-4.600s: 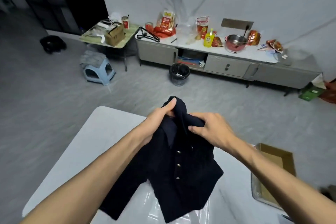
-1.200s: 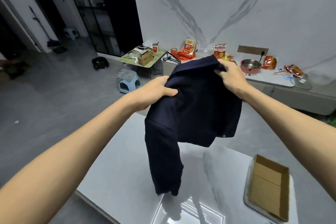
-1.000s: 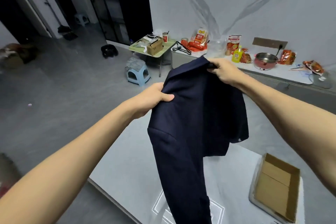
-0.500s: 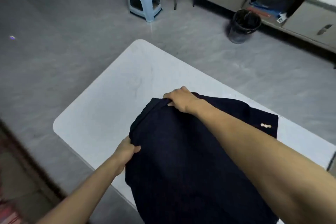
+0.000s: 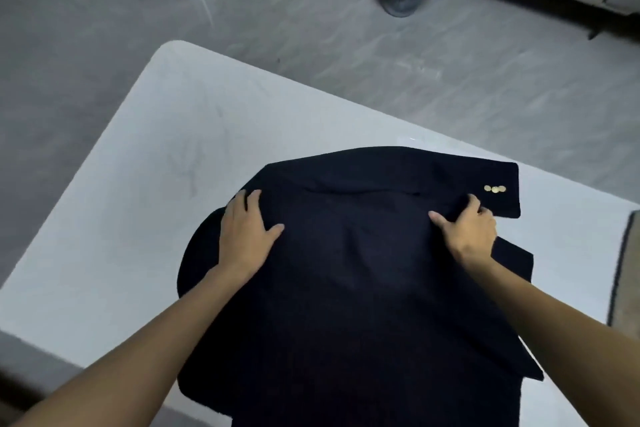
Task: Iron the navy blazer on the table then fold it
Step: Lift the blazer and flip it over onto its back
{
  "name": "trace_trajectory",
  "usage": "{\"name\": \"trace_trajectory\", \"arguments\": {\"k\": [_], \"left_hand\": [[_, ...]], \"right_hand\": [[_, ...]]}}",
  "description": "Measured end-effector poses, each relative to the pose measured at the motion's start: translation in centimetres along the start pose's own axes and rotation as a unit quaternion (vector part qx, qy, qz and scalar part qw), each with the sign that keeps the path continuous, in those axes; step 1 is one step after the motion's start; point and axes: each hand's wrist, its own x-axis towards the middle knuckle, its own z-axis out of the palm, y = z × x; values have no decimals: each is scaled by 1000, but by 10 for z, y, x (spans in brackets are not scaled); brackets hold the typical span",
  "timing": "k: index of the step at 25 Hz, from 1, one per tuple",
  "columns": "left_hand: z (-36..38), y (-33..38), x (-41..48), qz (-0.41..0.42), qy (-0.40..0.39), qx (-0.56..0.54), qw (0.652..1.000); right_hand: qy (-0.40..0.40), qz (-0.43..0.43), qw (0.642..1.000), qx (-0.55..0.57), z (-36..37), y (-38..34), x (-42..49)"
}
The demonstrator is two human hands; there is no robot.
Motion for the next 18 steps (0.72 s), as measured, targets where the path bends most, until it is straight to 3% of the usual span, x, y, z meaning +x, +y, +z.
{"name": "trace_trajectory", "arguments": {"k": [3,6,9,11,13,16,18], "left_hand": [[42,47,52,90,-83,128,984],[79,71,60,163,-124,293,934],[113,84,40,200,-154,342,905],[132,104,35,209,-153,350,900],[141,120,39,186,-139,345,909],[139,126,44,157,-118,324,925],[135,127,43,188,-64,324,925]], "right_hand": [[-20,-18,999,22,21,31,22],[-32,-51,996,70,31,49,29],[15,-111,994,6,10,61,48],[18,-108,994,-19,-13,72,66],[-6,-78,997,-17,-26,82,78],[61,64,989,117,-34,84,95],[55,140,972,183,-33,80,111]]}}
